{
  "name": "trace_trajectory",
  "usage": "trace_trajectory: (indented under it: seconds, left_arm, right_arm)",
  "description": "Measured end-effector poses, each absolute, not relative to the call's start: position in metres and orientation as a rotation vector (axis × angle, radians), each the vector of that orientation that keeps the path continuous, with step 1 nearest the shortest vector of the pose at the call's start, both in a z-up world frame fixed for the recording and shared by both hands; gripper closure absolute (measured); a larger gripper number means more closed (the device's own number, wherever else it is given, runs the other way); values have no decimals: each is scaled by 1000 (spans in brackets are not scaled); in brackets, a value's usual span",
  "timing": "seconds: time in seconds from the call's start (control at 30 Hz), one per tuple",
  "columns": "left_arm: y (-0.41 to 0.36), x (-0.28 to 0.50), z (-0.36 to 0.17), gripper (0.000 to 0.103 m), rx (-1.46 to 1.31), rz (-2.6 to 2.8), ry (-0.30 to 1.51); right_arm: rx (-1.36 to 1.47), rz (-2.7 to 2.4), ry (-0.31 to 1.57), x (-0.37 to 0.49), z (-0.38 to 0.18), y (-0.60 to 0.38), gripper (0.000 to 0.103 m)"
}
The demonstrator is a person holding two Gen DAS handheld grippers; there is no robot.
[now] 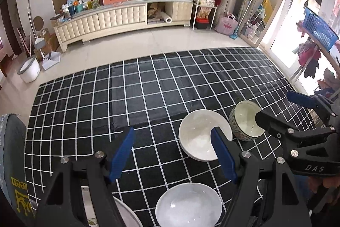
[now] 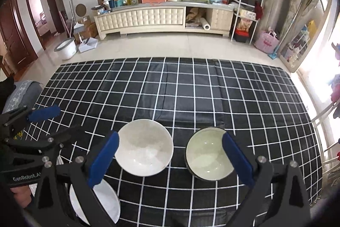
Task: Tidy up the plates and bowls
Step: 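Grasp the rim of the cream bowl with the left gripper and lift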
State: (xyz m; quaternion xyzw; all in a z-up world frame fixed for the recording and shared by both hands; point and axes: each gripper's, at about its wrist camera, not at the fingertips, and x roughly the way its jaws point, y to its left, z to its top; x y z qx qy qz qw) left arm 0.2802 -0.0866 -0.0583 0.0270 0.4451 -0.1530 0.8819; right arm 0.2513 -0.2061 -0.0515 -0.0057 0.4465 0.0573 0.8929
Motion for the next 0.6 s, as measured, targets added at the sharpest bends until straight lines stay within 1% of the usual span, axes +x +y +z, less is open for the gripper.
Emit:
trace_trajectory:
  seconds: [0.2,0.23,0.37,0.43,0.47,0.5,0.6]
  left_arm:
    - [-90,301,-84,31,31,-330,989]
    - [-90,305,-87,31,33,-329,995]
    - [-92,316,-102,33,36,-332,1030]
    - [-93,322,-110,34,33,-346,1053]
    - [-94,324,-114,36,30,-352,1062]
    - [-95,326,-117,42,31,-350,1065]
    - [-96,332,-130,51,40,-321,1084]
  right_arm:
    - [-11,126,967,270,-73,-209,4]
    - [-8,139,975,273,-77,-209,6]
    - [-37,181,1019,284,-92,-204,26]
    - [-74,187,1042,289,-101,-201,33]
    - [-90,196,1053,291,-105,-200,36]
    - [-99,200,1060,292,-108,-200,38]
    - [-115,220,1081,294,-117,-199,42]
